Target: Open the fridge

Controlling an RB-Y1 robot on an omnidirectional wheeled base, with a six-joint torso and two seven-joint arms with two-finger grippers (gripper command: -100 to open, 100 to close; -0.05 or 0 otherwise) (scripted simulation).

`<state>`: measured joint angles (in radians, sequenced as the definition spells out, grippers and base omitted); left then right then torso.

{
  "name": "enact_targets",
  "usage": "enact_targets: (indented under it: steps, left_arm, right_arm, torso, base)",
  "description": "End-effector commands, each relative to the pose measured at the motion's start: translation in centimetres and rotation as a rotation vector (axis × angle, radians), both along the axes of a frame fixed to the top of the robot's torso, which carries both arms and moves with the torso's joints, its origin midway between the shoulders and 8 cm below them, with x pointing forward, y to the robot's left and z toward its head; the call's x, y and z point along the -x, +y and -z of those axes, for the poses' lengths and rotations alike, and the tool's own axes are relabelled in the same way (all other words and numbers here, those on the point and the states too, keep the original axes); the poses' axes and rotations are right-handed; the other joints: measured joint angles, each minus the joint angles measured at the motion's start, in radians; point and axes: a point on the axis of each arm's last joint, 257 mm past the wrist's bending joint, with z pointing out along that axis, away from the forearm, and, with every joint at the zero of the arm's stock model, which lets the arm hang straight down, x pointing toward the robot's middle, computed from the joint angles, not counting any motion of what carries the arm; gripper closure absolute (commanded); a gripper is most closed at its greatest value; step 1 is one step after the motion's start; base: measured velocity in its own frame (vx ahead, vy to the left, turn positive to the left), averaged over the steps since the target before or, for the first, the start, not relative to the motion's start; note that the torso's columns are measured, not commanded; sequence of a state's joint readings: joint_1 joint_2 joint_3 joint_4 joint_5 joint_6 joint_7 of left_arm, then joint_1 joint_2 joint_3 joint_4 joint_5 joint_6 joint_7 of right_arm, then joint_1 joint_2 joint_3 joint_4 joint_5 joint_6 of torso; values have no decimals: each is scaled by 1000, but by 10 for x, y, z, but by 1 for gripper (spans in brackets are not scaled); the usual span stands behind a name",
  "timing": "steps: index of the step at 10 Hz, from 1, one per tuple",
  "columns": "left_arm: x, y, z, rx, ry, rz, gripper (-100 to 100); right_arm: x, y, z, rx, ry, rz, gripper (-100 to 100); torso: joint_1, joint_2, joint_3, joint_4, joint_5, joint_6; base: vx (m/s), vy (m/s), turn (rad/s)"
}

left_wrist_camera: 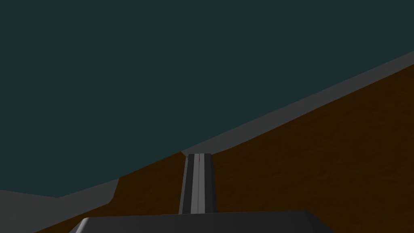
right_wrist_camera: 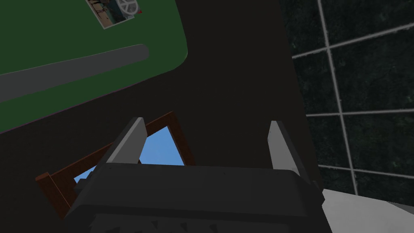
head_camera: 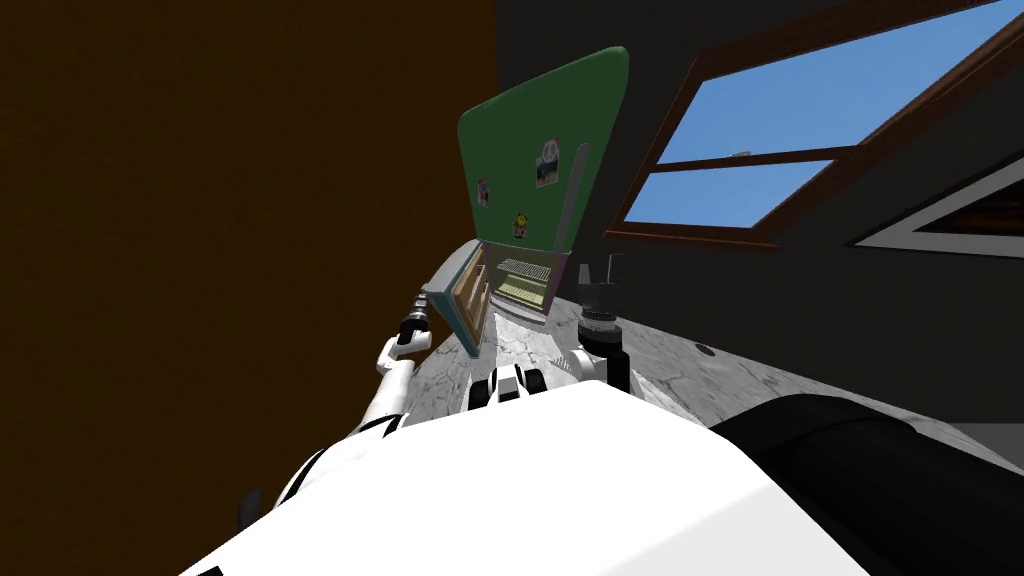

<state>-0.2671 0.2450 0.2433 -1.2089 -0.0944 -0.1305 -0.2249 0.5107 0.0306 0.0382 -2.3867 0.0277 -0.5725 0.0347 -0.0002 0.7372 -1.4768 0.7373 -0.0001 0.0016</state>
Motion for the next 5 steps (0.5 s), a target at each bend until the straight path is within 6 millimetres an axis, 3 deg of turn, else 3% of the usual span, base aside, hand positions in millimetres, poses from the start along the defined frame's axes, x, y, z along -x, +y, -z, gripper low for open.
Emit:
enact_targets:
  steps: [1,2,4,5]
  left_arm:
    - [-21,-12,-1,12,7,5,100]
    - [-24,-13,0,15,13,7,100]
    - [-38,-28,0,21,16,6,100]
    - [-45,-33,-3,26,16,13,100]
  right_arm:
    - [0,0,0,0,0,0,0]
    - [0,0,0,0,0,0,0]
    - [0,0,0,0,0,0,0]
    - [0,0,0,0,0,0,0]
  torso:
    - [1,0,1,0,1,-1]
    - [-3,-3,-1,0,-1,-1]
    - [2,-2,-1,-1,1,5]
    - [3,-2,-1,0,1,1]
  base:
    - [-67,79,-19]
    - [-7,18,15]
    - [-139,153,-186]
    - [-65,85,-3]
